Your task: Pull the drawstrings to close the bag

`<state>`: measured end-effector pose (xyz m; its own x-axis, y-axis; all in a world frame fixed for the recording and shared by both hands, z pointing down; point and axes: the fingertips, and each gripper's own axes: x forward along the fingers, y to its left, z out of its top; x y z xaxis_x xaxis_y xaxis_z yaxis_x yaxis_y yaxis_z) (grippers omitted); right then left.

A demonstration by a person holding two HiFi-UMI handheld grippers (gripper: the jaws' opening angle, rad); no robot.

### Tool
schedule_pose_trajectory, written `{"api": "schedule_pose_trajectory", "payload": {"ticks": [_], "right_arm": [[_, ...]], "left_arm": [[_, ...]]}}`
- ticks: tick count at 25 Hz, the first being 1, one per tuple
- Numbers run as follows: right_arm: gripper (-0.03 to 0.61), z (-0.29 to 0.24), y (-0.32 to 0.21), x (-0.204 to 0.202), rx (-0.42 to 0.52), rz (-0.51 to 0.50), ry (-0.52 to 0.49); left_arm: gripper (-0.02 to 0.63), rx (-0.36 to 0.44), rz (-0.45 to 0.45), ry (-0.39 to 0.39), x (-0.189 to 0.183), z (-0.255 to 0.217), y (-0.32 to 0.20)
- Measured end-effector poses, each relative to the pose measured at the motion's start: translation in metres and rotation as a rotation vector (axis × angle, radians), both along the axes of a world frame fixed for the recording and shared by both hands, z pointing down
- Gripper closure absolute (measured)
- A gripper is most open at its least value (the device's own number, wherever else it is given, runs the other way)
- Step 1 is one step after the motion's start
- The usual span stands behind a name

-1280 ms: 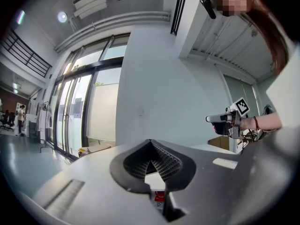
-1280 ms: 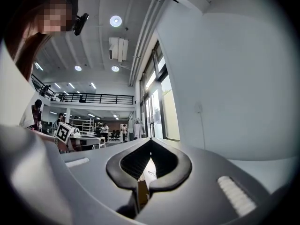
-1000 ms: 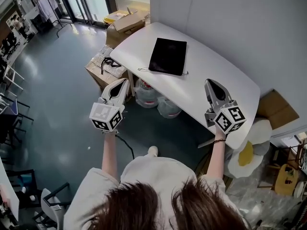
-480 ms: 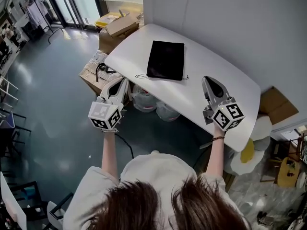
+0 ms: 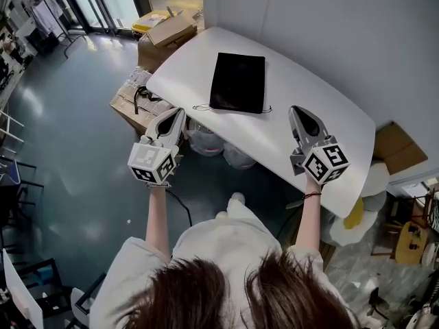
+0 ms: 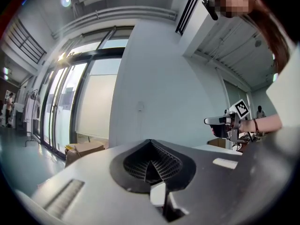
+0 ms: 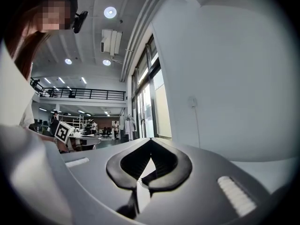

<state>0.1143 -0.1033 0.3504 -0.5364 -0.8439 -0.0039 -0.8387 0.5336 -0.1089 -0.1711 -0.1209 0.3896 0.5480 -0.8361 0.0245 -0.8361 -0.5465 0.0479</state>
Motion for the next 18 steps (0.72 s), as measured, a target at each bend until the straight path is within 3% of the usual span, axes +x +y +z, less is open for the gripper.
{"api": "schedule_pose_trajectory", "payload": {"ticks": [18], "right_arm": [[0.565, -0.003, -0.105, 0.008, 0.005, -0.090, 0.015]], "left_arm": [[0.621, -0.009, -0.033, -0.023, 0.017, 0.007, -0.081]]}}
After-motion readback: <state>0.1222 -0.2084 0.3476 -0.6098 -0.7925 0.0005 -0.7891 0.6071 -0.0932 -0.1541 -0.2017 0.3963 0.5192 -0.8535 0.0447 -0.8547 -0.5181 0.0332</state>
